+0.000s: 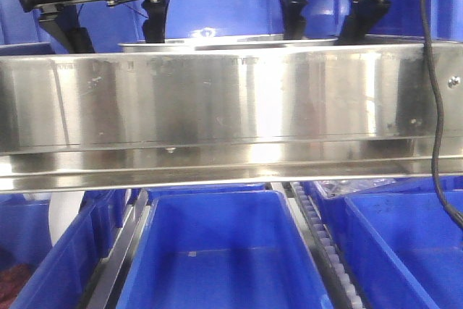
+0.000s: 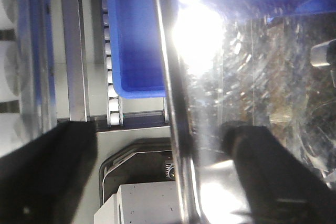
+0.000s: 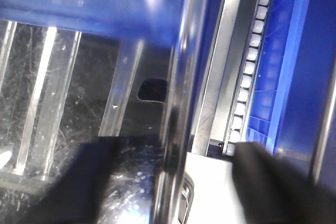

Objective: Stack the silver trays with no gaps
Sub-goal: 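Grip the silver tray's side rims with both grippers, then lift the silver tray with both grippers and pull it toward the robot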

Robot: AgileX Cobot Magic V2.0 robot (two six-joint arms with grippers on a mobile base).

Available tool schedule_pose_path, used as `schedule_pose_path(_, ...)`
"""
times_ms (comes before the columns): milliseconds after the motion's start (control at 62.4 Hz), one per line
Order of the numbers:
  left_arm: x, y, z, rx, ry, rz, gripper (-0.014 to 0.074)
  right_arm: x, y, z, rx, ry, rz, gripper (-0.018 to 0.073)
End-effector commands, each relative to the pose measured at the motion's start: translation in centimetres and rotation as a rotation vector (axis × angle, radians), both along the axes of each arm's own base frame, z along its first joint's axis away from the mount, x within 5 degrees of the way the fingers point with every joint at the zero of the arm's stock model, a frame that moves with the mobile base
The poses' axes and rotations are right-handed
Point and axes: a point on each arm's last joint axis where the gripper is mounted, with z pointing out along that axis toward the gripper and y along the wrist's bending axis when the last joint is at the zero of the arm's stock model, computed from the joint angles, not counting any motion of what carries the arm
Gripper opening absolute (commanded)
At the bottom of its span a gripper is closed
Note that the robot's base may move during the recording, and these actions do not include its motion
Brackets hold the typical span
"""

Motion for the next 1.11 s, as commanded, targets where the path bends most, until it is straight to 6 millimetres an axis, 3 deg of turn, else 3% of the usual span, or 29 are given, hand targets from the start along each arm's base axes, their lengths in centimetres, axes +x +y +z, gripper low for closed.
schedule_pose_path(0, -0.7, 0.1, 2.7, -0.027, -0.058, -0.006, 0.0280, -1.5, -0.5, 3.5, 0.011, -0.029, 0.014, 0.0344)
schedule_pose_path(176, -0.7, 0.1, 2.7, -0.026, -0.059, -0.006, -0.0006, -1.5, -0.5, 3.5, 0.009, -0.023, 0.015, 0.0060)
schedule_pose_path(224, -0.7, 0.1, 2.7, -0.026, -0.059, -0.006, -0.0059, -1.5, -0.5, 3.5, 0.009, -0.023, 0.013, 0.0050)
schedule_pose_path(480, -0.8, 0.2, 2.7, -0.023, -0.054, -0.006, -0.0041, -1.5, -0.5, 3.6, 0.013, -0.025, 0.002, 0.0058)
schedule_pose_path(641, -1.2, 0.1, 4.0, -0.003, -0.044, -0.015, -0.0041, -2.0, -0.6, 4.3, 0.021, -0.026, -0.015, 0.0058)
schedule_pose_path(881, -2.9, -0.9, 7.5, 0.048, -0.153, -0.064, -0.0041, -4.3, -0.8, 8.0, -0.010, -0.128, -0.061, 0.0058)
schedule_pose_path(1089, -4.4, -0.5, 9.8, 0.022, -0.206, -0.070, -0.0041, -7.3, -0.1, 11.6, 0.026, -0.212, -0.060, 0.0058)
